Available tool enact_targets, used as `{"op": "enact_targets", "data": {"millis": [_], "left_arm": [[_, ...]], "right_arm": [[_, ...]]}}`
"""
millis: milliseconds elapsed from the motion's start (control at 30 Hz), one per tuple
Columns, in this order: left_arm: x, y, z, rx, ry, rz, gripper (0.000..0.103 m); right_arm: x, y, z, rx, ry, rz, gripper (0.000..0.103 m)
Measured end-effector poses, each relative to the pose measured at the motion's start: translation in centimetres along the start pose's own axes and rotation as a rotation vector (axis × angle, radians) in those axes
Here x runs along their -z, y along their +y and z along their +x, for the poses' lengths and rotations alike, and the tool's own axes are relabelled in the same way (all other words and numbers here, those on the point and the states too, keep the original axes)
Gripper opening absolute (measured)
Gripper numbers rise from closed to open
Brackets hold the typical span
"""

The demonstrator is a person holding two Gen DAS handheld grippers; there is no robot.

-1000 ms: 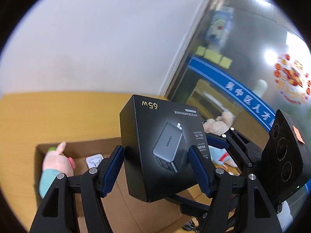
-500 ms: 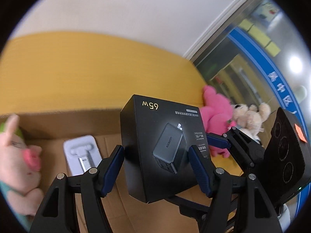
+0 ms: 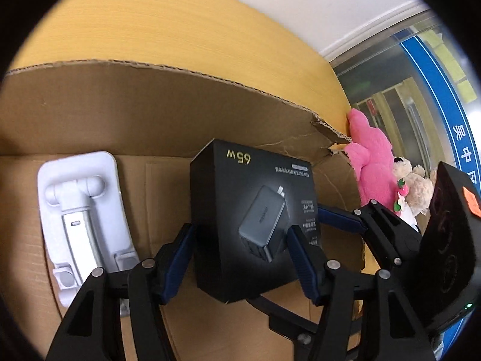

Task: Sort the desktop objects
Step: 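Lower the charger box into the cardboard box and open both grippers, then withdraw both grippers from the box toward the black sunglasses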

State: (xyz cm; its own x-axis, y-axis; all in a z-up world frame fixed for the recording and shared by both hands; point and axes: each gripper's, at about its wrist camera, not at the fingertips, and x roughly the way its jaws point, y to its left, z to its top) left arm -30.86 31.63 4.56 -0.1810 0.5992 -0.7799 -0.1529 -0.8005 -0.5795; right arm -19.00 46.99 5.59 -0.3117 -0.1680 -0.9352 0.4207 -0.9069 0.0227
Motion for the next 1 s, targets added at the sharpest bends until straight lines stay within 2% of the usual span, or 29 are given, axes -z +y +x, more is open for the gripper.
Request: {"op": "enact_targets", "data": {"millis": [133,300,400,433,500,533,600,633,767,800,900,1000], "left_arm": [[-0.1,-1.4,-0.5,-0.003,0.002,0.021,0.061],[1.9,-3.6,-6.5,-0.036,-0.125,0.118,0.061],[4.6,-5.7,-11.6,-0.069,-0.222,0.21,0.062],[6.1,-6.7,-13.8,-0.087,-0.267,0.255,0.062],[8.6,-8.2,-17.3,-0.13,-0.348,0.32,0.063],[10.6,-8.9,-19.6,-0.17,-0.411,0.357,0.066],[13.8,-10.1,-22.8,-0.219,-0.514,0.403,0.072],[15.9,-10.5,-24.6,-0.254,-0.574,0.423,0.08],[23.7,-11.8,-28.7,-0.432,-0.804,0.451,0.08],[25.3,-11.8,-29.2,-0.458,-0.835,0.444,0.08],[29.2,-11.6,-30.2,-0.449,-0.877,0.457,0.08],[32.0,-11.0,-30.7,-0.455,-0.905,0.46,0.08]], "right_arm": [[0.5,-0.5,-0.2,0.058,0.008,0.038,0.095],[2.7,-0.6,-3.0,0.063,-0.023,0.078,0.1],[4.8,1.5,-6.5,0.074,-0.084,0.083,0.1],[4.9,1.6,-7.9,0.078,-0.118,0.089,0.1],[7.5,3.0,-11.7,0.123,-0.204,0.108,0.101],[8.8,3.9,-13.3,0.147,-0.239,0.115,0.103],[9.1,6.7,-16.9,0.185,-0.325,0.126,0.103],[9.6,7.9,-18.4,0.188,-0.365,0.13,0.103],[13.1,14.6,-23.7,0.195,-0.565,0.146,0.103],[13.4,15.4,-24.7,0.201,-0.587,0.15,0.103],[14.9,19.6,-26.1,0.236,-0.638,0.149,0.103],[16.9,23.5,-26.5,0.314,-0.696,0.144,0.103]]}}
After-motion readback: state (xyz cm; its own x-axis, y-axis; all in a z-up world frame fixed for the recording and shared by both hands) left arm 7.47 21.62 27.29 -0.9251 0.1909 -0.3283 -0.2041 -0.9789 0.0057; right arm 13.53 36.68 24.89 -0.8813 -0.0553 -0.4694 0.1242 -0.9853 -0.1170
